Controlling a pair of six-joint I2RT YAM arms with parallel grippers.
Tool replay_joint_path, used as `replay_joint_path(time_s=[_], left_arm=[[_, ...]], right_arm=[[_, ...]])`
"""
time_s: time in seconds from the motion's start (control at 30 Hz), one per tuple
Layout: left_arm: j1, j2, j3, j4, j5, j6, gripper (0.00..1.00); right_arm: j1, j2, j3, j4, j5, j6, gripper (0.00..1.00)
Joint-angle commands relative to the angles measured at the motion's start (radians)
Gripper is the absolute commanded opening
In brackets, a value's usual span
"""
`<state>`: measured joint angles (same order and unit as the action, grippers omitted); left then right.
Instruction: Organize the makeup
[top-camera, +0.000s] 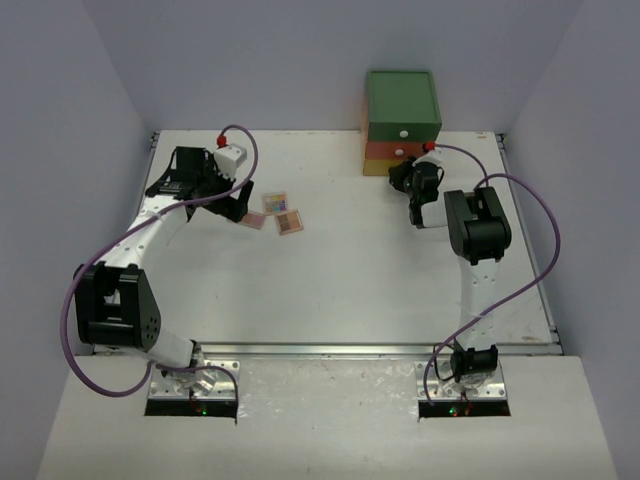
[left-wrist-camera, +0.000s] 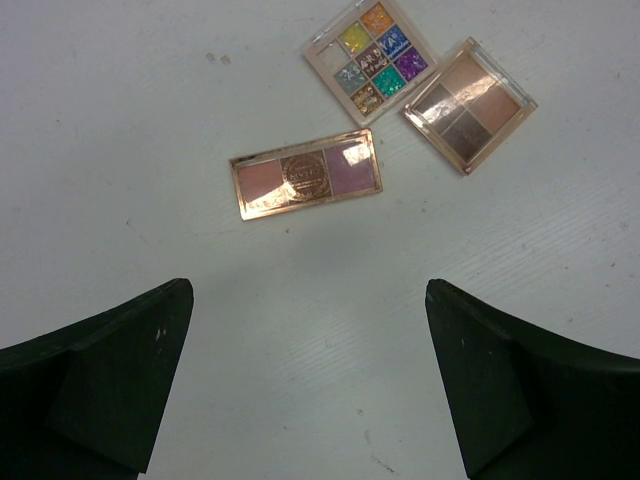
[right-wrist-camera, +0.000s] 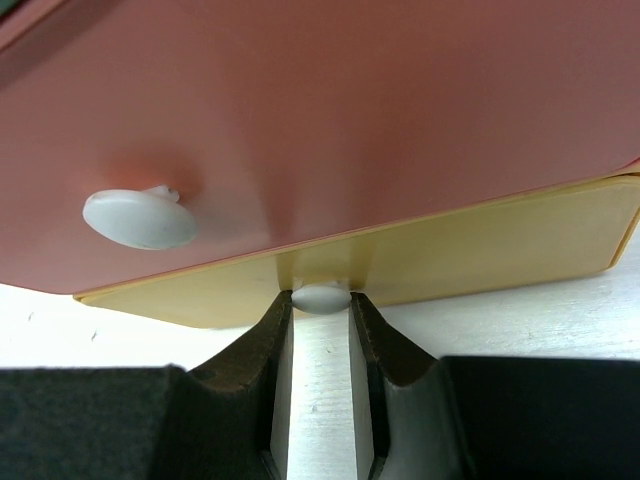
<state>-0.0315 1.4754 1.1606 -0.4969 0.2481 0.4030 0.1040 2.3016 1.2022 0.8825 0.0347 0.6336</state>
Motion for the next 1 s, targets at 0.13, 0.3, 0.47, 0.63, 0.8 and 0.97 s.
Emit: replay_joint_path(time_s=[0.13,0.3,0.47,0.63,0.8,0.97], left_arm=[[0.008,0.000,0.007,0.031,0.019,-0.001,1.00],[0.008,-0.013,0.005,0.027,0.021,0.001,1.00],[0.010,-0.025,-0.002,0.023,0.024,0.005,1.00],[0.010,-0.036,-0.004,0.013,0.029,0.008,1.00],[0.011,-0.054,-0.010,0.003,0.034,0.014,1.00],[0.012,-0.063,-0.022,0.003,0.040,0.014,1.00]], right_arm=[[0.003,-0.122,-0.031,0.081,0.073,-0.081,0.08],[0.027,-0.206,-0.164,0.111,0.093,-0.110,0.06],[0.042,-0.286,-0.321,0.154,0.086,-0.089,0.06],[0.073,-0.383,-0.479,0.153,0.088,-0.085,0.06],[0.094,-0.505,-0.625,0.154,0.082,-0.089,0.09],[0.102,-0.536,-0.674,0.129,0.058,-0.032,0.43]])
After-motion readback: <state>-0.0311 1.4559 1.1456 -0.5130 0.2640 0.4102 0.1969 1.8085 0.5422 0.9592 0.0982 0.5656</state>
